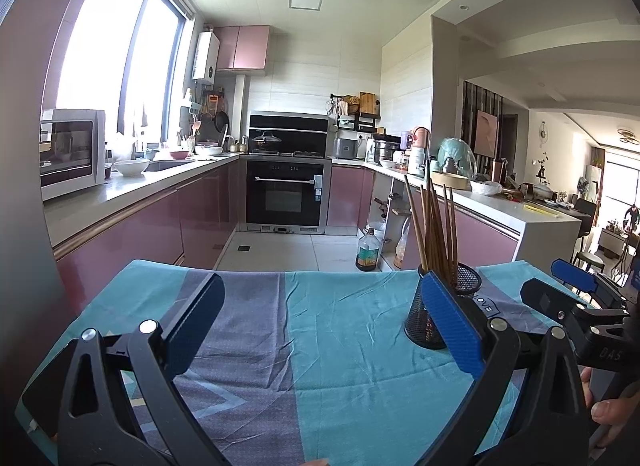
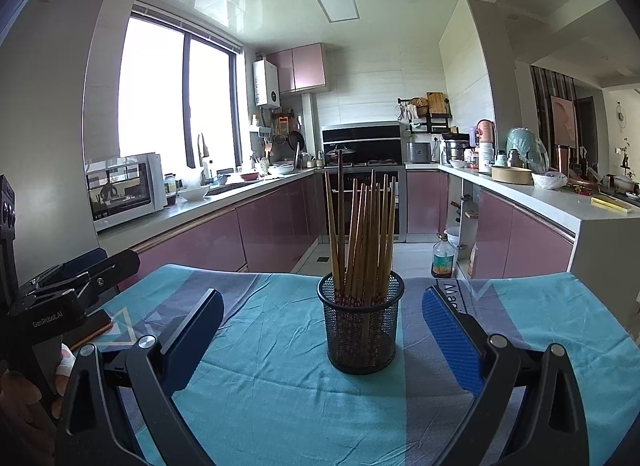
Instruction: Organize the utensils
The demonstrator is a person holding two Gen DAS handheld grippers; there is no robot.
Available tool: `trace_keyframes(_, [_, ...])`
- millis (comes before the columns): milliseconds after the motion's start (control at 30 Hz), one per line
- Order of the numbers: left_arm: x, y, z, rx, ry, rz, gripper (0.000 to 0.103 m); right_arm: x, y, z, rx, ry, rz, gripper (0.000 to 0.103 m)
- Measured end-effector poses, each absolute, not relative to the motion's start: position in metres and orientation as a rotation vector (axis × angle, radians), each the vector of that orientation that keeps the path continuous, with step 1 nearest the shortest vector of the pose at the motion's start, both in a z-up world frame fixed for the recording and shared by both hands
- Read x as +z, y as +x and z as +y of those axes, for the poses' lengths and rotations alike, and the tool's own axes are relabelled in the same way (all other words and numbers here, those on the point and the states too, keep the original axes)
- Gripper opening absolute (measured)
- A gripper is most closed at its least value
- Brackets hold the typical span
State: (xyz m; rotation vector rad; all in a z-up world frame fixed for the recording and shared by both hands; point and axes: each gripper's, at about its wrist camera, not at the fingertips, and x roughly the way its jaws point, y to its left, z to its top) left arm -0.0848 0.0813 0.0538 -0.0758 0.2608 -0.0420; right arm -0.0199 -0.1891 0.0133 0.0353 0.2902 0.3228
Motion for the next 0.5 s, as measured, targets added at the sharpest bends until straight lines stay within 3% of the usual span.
trace_keyframes(500, [0.039,-0.085,0.075,-0.027,-0.078,0.247,0.097,0.01,-0.025,-0.19,0.298,0.044,0.262,0.096])
